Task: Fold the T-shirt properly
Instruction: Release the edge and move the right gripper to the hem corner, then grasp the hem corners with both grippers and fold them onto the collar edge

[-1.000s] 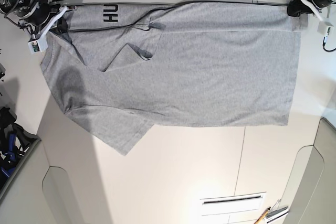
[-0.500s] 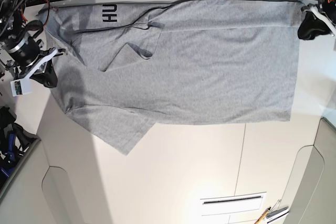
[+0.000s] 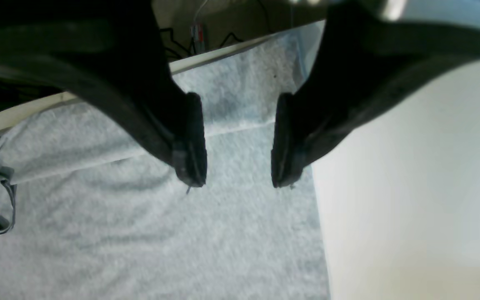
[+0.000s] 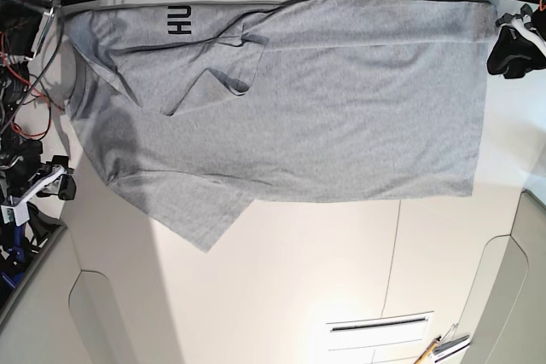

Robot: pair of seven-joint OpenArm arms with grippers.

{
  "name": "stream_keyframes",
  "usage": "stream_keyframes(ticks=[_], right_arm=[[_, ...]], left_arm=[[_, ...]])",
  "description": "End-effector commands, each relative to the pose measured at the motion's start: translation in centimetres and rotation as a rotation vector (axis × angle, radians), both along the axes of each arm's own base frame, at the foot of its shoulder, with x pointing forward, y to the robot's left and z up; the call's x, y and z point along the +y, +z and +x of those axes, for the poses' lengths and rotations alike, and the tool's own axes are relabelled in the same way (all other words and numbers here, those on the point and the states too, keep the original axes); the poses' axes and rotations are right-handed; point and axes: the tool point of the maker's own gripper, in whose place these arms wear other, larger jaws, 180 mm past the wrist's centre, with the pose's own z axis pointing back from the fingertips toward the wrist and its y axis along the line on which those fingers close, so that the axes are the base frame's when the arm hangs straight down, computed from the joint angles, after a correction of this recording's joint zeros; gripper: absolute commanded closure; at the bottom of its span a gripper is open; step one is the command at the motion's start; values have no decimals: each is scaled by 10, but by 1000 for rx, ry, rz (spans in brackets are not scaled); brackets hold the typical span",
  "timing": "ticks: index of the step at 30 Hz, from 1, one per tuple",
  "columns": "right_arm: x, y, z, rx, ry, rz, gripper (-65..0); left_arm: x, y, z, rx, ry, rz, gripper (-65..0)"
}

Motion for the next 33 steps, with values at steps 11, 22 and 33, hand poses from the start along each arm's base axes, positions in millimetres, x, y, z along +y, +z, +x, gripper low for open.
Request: stream_keyframes(ticks=[11,22,33], right_arm=[[69,-47,2,134,196,80,-318],[68,-49,3,139,198,44,0],[72,-46,5,122,195,76,0]], left_arm=[[1,14,10,-60,-14,7,-290],[25,41,49,-285,64,76,-290],[46,-19,145,-242,181,-39,-291]])
